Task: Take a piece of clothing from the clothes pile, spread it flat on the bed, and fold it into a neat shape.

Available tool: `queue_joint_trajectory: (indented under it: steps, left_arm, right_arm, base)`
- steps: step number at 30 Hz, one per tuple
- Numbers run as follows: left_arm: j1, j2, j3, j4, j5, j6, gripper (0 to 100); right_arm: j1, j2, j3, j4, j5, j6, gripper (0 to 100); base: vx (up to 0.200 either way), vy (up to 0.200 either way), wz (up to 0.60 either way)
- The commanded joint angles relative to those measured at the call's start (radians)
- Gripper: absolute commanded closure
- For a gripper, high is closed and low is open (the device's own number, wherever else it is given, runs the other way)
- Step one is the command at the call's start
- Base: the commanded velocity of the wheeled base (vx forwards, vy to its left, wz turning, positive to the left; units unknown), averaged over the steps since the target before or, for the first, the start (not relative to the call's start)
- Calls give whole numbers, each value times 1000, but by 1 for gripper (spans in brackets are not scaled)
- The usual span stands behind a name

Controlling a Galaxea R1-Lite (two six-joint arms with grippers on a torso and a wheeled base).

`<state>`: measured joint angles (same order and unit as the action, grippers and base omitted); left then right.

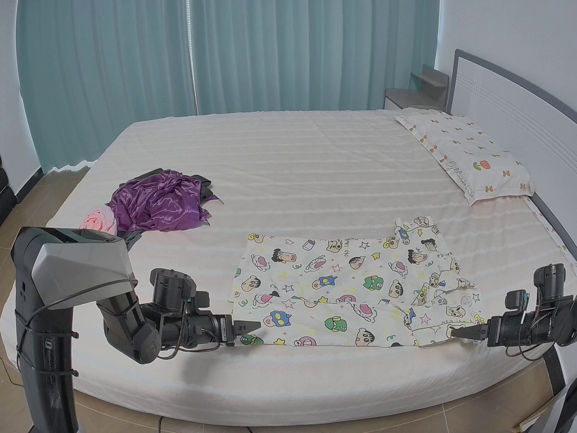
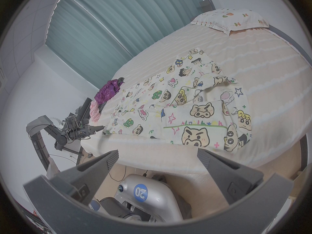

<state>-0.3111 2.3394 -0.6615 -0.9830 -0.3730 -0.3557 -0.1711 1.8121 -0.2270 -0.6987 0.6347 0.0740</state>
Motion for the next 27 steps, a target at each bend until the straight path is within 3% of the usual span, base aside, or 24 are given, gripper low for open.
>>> queue_joint_trajectory:
  steps: [1,6,7,27]
  left_arm:
    - [1,6,-4,0,2,0,0]
    - [13,26,-4,0,2,0,0]
    - [15,32,-3,0,2,1,100]
    - [18,-9,97,0,12,3,100]
  right_arm:
    - [2,6,3,1,0,1,0]
    - [4,6,6,2,0,1,0]
    - [4,6,6,1,0,1,0]
    - [18,21,9,2,0,0,0]
  base:
    - [0,0,0]
    - [0,0,0]
    - [0,0,0]
    - [0,0,0]
